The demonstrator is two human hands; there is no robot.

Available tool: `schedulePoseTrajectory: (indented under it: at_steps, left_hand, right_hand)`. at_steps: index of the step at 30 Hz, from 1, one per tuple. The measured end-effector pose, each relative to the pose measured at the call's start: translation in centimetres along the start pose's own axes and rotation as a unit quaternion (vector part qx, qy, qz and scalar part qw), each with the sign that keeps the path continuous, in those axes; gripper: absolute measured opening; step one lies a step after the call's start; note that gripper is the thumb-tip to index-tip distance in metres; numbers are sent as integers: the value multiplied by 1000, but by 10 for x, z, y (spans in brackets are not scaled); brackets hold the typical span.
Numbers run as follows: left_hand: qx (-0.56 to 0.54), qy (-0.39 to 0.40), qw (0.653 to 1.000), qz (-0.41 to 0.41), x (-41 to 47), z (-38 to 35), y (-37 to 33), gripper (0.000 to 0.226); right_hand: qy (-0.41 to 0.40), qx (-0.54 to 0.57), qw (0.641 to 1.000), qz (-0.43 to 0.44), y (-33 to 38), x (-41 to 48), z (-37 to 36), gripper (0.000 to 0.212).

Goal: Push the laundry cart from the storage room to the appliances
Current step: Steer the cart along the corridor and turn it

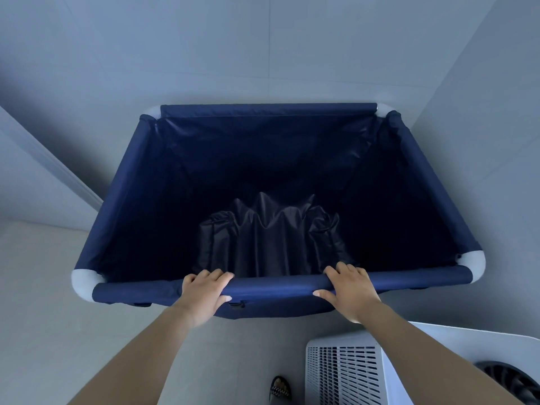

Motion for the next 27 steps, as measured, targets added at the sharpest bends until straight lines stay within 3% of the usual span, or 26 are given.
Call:
schedulePoseTrajectory:
  at_steps: [19,23,27]
  left_hand:
    - [-63,-35,997,-36,27,25,-24,42]
    - [-85,-47,995,-40,22,29,-4,41]
    - [-59,-40,997,-27,12,26,38,44]
  right_hand:
    - [-20,3,999,-35,-32,4,3,67]
    - [-25,42,998,-28,-9,8,5,71]
    - [-3,90,995,34,61,23,8,68]
Point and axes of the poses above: each hand's wrist, its own x-axis towards the middle knuckle, its own z-axis out of the back of the hand, y = z × x, the point moved 9 cm from there along x, towards the middle knuckle, and after that the axes turned 5 degrees about x, right-handed, at the moved point
